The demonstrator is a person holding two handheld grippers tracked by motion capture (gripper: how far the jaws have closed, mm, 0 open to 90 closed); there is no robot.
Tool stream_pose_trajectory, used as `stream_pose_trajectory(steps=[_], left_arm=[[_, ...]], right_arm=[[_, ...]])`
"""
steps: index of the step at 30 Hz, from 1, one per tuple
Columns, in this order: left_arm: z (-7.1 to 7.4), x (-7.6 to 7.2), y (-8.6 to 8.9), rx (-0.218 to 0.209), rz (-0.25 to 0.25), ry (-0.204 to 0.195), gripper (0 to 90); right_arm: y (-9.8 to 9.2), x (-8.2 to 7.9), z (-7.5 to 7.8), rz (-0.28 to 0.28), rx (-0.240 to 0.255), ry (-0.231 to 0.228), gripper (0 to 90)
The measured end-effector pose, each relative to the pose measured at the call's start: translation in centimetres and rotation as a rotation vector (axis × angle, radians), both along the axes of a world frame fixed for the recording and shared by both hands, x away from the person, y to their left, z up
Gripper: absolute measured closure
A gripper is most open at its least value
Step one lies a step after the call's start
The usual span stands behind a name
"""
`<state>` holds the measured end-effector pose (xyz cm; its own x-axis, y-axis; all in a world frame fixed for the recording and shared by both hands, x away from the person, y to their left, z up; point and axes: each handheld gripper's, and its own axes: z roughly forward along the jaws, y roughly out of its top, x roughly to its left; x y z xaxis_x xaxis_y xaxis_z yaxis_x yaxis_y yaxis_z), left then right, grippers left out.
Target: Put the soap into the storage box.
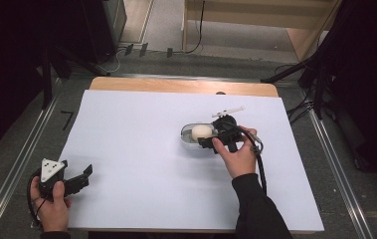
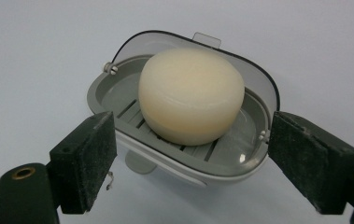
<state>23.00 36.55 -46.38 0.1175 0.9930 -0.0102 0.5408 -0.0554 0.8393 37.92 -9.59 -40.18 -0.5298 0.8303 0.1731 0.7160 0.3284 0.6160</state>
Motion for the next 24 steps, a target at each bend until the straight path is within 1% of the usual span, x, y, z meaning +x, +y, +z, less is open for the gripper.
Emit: stream_pose_trajectory(steps=[4,11,14,24], left_arm=[[0.0,0.0,0.0,0.000,0.000,0.000,14.5],[0.0,0.0,0.0,0.000,-0.001,0.000,14.4],[0.0,0.0,0.0,0.000,0.000,0.000,14.5],[0.0,0.0,0.0,0.000,0.000,0.000,14.4]], right_arm=[[-0.6,-0.5,0.0,0.005,0.001,-0.002,13.7],[-1.3,-1.4,-0.4,0.010,-0.003,0.002,12.8],[-1.9,-1.8,-0.6,0.003,-0.006,-0.007,12.8],[-3.4,-2.8,-0.8,-0.013,-0.003,-0.011,11.4]])
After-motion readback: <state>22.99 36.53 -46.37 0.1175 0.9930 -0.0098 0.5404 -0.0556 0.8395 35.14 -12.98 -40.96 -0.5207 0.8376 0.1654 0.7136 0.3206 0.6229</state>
